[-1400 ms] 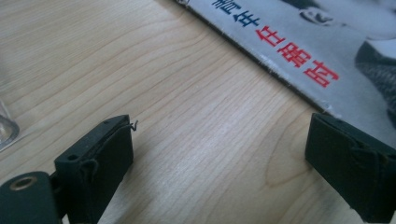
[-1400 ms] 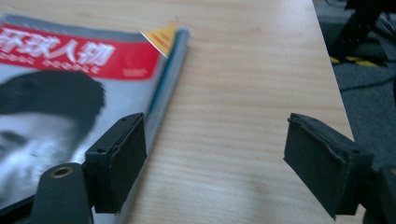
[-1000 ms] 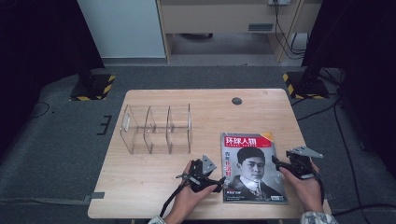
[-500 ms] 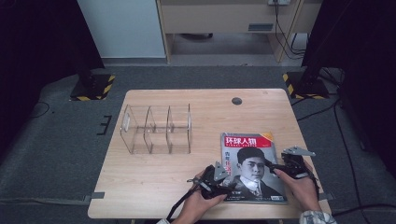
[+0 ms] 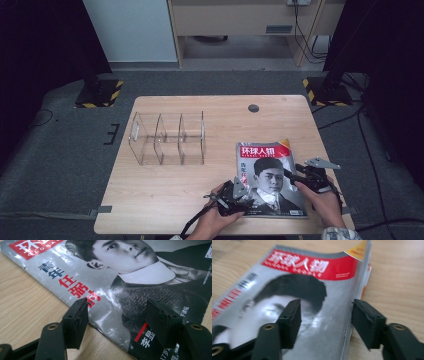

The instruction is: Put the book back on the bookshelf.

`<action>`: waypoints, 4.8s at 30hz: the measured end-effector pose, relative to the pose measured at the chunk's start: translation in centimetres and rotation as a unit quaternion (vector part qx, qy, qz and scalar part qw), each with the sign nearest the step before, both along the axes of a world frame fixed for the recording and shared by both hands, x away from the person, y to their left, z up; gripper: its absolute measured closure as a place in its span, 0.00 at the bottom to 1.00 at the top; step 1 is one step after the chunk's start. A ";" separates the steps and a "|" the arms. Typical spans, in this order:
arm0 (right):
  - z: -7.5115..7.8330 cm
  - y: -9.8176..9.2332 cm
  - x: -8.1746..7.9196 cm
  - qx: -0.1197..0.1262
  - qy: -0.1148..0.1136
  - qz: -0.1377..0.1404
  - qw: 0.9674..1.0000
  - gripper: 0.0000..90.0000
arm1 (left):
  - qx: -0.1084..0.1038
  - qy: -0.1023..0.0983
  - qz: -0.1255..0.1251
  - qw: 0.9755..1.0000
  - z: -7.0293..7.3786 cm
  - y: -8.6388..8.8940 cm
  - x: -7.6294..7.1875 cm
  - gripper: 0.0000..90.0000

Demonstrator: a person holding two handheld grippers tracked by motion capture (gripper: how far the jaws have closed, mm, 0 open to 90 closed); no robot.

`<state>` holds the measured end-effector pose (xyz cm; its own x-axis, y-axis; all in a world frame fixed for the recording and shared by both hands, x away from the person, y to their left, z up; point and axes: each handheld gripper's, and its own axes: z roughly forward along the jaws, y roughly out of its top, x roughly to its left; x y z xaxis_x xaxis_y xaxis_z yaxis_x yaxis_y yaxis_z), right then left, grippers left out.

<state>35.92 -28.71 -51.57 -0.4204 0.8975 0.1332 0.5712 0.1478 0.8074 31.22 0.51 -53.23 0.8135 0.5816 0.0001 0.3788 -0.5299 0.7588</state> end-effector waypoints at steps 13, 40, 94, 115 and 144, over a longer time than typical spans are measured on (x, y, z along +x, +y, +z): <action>-0.8 0.3 0.0 -0.010 0.030 0.019 0.999 0.42 | -0.004 -0.003 0.003 1.000 -0.1 0.0 -0.1 0.38; -0.8 2.6 0.2 -0.050 0.043 0.073 0.995 0.55 | -0.005 0.000 0.005 1.000 -0.1 0.0 0.0 0.38; 2.1 2.7 -1.5 0.107 -0.038 0.126 0.985 0.98 | -0.056 0.065 0.030 0.996 -0.2 1.7 3.6 0.23; -0.3 1.3 -0.5 -0.048 0.038 0.016 0.998 0.27 | -0.038 0.046 0.032 0.998 -0.2 1.9 3.4 0.41; -1.3 1.6 -1.1 -0.065 0.068 0.051 0.994 0.31 | -0.034 0.043 0.028 0.998 -0.2 1.8 3.3 0.38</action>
<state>34.85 -27.14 -52.84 -0.4956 0.8648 0.0811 0.6511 0.3081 0.6936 34.56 2.29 -53.41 0.7746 0.6229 -0.1095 0.4720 -0.4541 0.7556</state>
